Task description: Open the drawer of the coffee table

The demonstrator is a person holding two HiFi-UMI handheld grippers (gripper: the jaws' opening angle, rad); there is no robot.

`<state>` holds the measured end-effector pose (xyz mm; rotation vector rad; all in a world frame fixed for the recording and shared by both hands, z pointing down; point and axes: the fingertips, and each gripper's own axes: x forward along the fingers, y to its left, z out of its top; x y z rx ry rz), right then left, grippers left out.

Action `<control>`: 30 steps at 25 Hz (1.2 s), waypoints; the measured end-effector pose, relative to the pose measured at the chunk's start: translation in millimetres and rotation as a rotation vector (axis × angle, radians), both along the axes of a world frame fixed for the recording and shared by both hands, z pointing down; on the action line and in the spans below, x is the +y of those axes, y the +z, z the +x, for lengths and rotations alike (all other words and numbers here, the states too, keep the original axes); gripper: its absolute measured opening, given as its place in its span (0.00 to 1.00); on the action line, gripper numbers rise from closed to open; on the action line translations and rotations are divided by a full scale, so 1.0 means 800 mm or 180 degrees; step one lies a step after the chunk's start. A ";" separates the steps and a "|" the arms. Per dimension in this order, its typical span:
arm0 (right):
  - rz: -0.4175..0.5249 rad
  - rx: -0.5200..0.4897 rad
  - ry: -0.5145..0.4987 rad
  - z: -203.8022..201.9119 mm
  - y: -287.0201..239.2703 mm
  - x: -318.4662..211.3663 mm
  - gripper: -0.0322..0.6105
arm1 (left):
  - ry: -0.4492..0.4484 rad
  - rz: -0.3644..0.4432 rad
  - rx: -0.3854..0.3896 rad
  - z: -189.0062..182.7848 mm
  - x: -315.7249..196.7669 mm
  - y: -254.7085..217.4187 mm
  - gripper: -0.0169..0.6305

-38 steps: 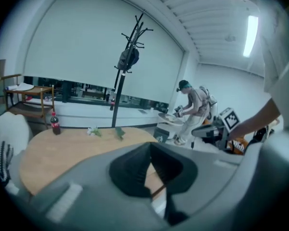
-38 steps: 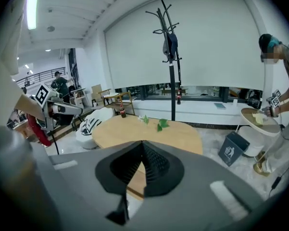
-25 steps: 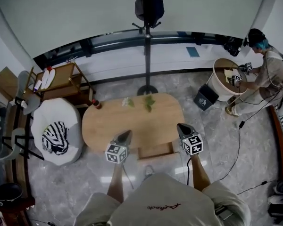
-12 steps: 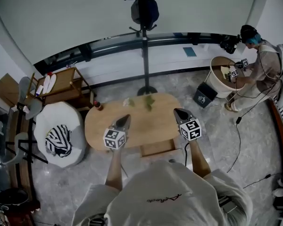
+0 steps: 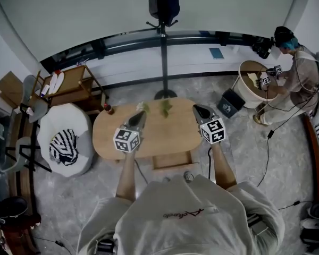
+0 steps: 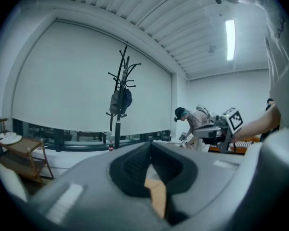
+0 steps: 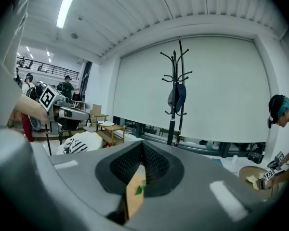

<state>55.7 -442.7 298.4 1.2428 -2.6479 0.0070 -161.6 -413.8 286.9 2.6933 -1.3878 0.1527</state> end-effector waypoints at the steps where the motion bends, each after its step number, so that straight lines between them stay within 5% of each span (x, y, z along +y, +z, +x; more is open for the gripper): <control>1: 0.0007 0.0000 -0.0015 0.002 -0.001 -0.002 0.06 | -0.0003 0.0012 0.0001 0.005 -0.002 -0.002 0.03; 30: 0.0017 -0.0031 -0.0282 0.046 0.001 -0.015 0.06 | -0.0172 0.0023 -0.0158 0.072 -0.009 -0.004 0.03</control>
